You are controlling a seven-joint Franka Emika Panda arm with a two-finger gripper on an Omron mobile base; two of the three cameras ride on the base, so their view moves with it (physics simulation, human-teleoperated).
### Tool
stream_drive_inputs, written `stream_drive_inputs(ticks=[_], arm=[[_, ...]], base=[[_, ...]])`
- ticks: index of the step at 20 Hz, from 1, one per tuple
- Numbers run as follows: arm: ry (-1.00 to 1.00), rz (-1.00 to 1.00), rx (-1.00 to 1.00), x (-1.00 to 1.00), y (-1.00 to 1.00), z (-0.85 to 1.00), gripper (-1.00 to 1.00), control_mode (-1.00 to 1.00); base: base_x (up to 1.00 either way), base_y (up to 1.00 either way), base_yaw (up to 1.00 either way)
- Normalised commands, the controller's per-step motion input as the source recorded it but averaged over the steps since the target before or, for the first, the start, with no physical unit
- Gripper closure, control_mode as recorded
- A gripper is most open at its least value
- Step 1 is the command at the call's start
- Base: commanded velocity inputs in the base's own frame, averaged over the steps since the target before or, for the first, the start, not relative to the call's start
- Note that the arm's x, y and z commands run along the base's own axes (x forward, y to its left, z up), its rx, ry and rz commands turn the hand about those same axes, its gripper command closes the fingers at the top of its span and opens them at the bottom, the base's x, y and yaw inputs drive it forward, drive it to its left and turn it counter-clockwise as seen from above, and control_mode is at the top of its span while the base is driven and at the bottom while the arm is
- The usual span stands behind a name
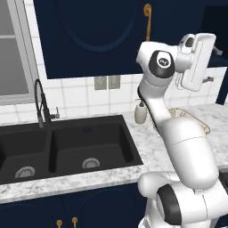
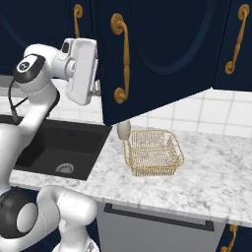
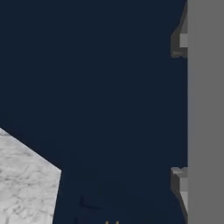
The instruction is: Open the cabinet, pick up the bread from the cabinet and place it in the basket. Then move the basket to the dining counter.
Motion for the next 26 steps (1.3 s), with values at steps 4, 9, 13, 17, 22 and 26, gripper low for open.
stream_drive_inputs(ticks=[4,9,13,17,22,26], arm=[[0.03,-0.22,-0.05,-0.46,-1.00,-0.09,-1.00,-1.00],[-0.03,-0.07,0.07,-0.95,-1.00,0.00,-1.00,-1.00],[-0.08,-0.01,0.17,-0.66,-1.00,-0.03,-1.00,-1.00],[-0.12,0.02,0.16,-0.54,-0.92,0.00,-1.00,-1.00],[-0.06,0.02,0.06,-0.12,0.61,-0.16,-1.00,-1.00],[0.00,0.00,0.00,0.43,1.00,-0.64,-1.00,-1.00]], base=[[0.00,0.00,0.00],[0.00,0.00,0.00],[0.00,0.00,0.00],[0.00,0.00,0.00],[0.00,0.00,0.00],[0.00,0.00,0.00]])
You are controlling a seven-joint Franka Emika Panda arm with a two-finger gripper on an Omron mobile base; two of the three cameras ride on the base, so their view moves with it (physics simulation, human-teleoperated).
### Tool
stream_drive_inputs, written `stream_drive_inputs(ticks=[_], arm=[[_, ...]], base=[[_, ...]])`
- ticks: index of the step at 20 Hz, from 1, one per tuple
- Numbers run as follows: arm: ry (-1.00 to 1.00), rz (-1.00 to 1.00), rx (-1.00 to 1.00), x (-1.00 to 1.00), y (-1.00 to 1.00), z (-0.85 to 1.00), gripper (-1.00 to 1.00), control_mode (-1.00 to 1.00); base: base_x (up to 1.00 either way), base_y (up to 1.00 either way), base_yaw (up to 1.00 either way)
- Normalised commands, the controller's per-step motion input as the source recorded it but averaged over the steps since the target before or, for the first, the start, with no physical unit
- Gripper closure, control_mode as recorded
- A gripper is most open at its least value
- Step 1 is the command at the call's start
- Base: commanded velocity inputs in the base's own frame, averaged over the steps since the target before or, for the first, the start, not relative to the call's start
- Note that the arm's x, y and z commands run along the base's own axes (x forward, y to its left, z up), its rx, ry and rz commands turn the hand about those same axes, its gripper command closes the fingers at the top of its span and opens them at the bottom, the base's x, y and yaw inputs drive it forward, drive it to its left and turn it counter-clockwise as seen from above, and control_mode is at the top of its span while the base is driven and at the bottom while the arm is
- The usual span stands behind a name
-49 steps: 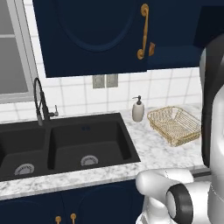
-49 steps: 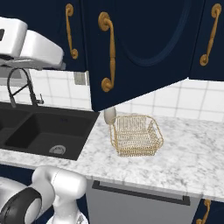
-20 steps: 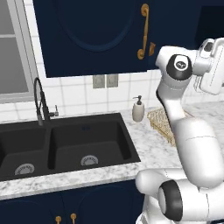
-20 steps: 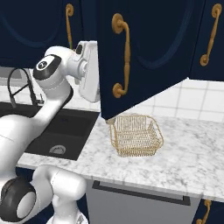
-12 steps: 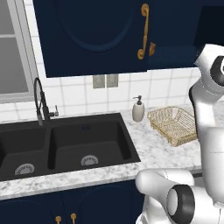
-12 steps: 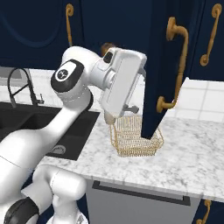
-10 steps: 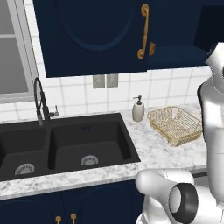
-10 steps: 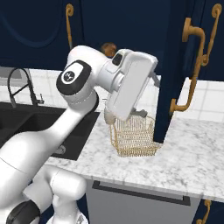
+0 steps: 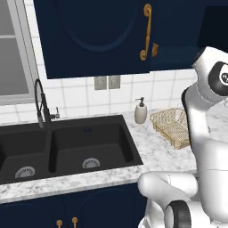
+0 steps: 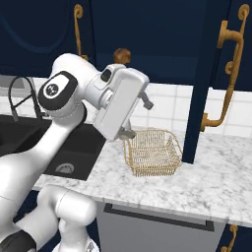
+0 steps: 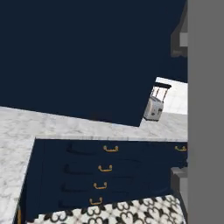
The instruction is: Open the cabinet, pick up the bread from the cabinet and place it in the basket. Then move the basket to the dining counter.
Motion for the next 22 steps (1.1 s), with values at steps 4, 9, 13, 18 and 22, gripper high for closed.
stream_drive_inputs(ticks=[4,9,13,18,22], arm=[[0.00,0.01,0.15,0.64,1.00,-0.98,-1.00,-1.00],[-0.02,0.07,0.29,0.53,1.00,-1.00,-1.00,-1.00],[-0.11,0.04,0.38,0.48,0.93,-0.82,-1.00,-1.00],[-0.69,-0.03,0.36,0.46,0.37,-0.16,-1.00,-1.00],[-0.97,-0.01,0.28,0.13,0.11,0.03,-1.00,-1.00]], base=[[0.00,0.00,0.00],[0.00,0.00,0.00],[0.00,0.00,0.00],[0.00,0.00,0.00],[0.00,0.00,0.00]])
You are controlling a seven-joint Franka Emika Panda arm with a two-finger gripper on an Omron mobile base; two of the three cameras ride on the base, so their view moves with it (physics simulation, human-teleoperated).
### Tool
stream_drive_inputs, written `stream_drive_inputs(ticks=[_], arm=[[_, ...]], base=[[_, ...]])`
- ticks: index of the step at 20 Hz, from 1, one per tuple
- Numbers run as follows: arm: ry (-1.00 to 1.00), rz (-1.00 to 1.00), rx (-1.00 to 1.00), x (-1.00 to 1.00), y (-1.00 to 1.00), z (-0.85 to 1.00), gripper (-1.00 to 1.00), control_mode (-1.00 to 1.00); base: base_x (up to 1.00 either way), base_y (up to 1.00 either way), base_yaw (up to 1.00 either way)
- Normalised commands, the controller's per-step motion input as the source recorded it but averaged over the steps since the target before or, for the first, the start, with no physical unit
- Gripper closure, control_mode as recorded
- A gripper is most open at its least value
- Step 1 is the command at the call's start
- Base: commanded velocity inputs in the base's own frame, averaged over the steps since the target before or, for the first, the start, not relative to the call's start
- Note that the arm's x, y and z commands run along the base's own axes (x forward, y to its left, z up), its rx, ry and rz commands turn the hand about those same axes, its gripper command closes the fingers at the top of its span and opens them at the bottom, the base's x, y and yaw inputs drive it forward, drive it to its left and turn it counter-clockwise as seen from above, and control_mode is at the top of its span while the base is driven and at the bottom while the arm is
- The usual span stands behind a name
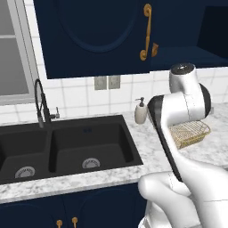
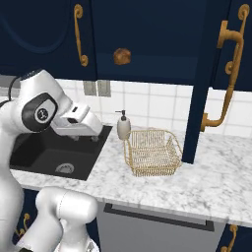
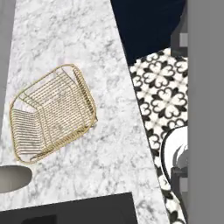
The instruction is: Open the cabinet, pick up the bread from the cabinet and place it in the basket. Then move the basket to the dining counter.
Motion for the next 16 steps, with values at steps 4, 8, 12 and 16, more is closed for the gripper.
stream_drive_inputs(ticks=[4,8,12,16], arm=[[-0.87,0.06,0.09,0.11,0.24,0.82,-1.00,-1.00],[-0.51,0.23,0.03,0.07,0.58,0.99,-1.00,-1.00],[-0.27,0.16,0.01,0.01,0.37,0.95,-1.00,-1.00],[0.01,0.08,0.05,0.00,0.16,0.63,-1.00,-1.00]], base=[[0.00,0.00,0.00],[0.00,0.00,0.00],[0.00,0.00,0.00],[0.00,0.00,0.00]])
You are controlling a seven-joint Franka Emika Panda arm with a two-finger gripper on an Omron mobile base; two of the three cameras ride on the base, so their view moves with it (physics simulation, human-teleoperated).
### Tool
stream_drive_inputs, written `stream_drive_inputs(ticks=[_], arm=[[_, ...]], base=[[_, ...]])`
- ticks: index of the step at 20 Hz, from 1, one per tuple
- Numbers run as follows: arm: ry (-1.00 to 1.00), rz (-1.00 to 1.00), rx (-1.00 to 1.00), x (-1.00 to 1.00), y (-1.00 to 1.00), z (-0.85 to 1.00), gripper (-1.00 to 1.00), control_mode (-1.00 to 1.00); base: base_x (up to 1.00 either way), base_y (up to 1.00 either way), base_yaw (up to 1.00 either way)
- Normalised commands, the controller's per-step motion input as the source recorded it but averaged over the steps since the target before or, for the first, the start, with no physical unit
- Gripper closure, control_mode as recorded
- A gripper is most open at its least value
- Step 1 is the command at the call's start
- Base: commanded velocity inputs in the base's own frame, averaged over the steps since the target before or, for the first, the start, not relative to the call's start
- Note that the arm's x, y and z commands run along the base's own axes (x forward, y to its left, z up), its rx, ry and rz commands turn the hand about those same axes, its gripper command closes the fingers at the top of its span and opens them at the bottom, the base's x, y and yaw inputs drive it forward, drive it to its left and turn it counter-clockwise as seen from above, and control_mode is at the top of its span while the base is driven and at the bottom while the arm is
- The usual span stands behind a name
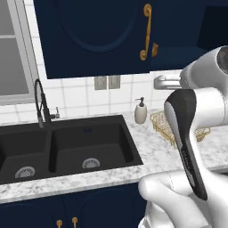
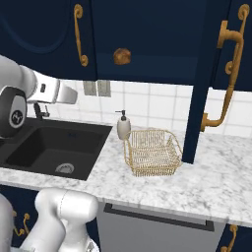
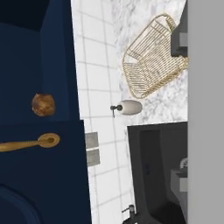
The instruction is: Open the cabinet, pick up the bread from the cabinet and place it in the basket. Then move the basket to the dining counter.
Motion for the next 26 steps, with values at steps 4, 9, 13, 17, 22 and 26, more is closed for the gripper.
stream_drive_inputs(ticks=[4,9,13,17,22,26], arm=[[-0.05,0.00,0.04,0.40,0.04,0.53,-1.00,-1.00],[0.00,0.01,0.03,0.56,0.01,0.81,-1.00,-1.00],[-0.02,0.04,0.04,0.86,0.05,0.34,-1.00,-1.00],[0.06,0.02,-0.13,0.92,0.14,0.24,-1.00,-1.00],[0.08,0.00,-0.07,0.72,0.05,0.07,-1.00,-1.00],[0.00,0.00,0.00,0.73,0.04,0.00,-1.00,-1.00]], base=[[0.00,0.00,0.00],[0.00,0.00,0.00],[0.00,0.00,0.00],[0.00,0.00,0.00],[0.00,0.00,0.00],[0.00,0.00,0.00]])
